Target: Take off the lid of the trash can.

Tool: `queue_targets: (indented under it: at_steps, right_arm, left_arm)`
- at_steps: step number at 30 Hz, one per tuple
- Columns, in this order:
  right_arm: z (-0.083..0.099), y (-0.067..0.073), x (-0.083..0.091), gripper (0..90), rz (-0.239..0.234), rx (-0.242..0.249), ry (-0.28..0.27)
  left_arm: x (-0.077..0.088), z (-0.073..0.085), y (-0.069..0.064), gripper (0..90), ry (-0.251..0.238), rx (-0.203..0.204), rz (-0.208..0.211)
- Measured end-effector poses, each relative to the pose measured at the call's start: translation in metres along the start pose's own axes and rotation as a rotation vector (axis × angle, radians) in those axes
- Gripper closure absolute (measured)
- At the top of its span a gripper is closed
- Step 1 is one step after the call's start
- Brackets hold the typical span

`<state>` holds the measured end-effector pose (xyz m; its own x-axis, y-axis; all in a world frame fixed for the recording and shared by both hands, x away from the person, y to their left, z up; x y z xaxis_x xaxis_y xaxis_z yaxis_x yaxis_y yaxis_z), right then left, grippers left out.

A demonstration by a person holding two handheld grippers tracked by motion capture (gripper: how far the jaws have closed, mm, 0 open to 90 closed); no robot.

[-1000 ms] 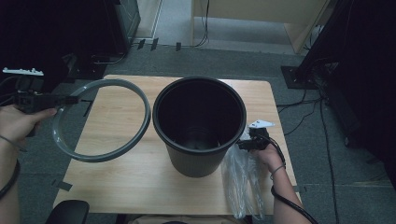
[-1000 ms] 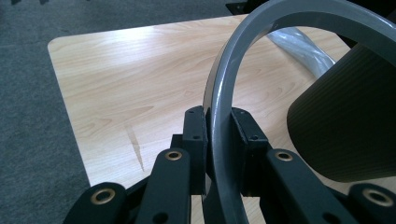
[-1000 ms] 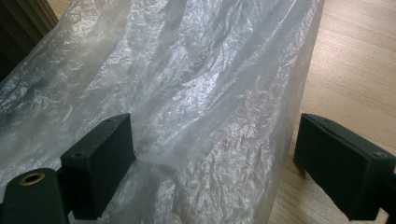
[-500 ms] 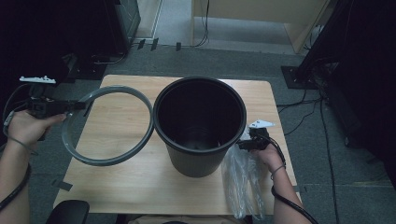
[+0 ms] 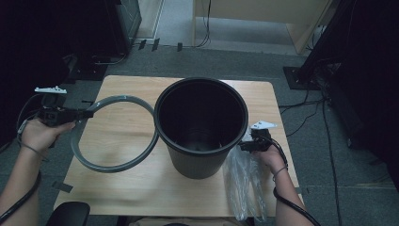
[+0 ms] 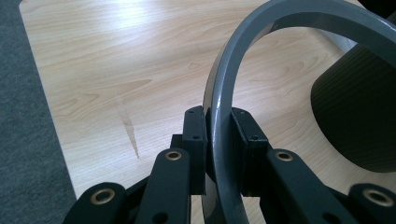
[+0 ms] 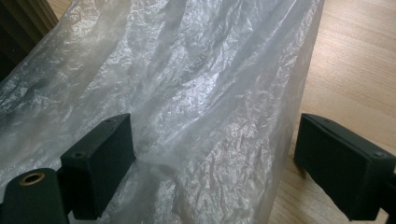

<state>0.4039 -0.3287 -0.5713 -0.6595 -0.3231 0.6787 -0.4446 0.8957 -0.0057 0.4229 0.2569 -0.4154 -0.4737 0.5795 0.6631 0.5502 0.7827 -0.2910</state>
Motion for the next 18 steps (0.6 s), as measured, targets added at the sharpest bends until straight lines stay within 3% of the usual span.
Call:
queue_targets:
  at_steps: [18]
  right_arm:
    - [0.000,0.000,0.000,11.6,0.000,0.000,0.000]
  left_arm:
    - [-0.024,0.025,0.012,77.3,0.009,0.015,-0.022]
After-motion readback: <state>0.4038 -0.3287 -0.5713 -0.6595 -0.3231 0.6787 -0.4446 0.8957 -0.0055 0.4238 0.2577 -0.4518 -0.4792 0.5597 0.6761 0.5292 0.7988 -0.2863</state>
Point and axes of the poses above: each handheld gripper's, and its own axes: x roughly backward along the jaws, z roughly out of its underside, y roughly to its left, the point moved 7 cm from there along -x, roughly forward along the jaws, and after that the axes turned 3 degrees about z, right-handed, at the moved point
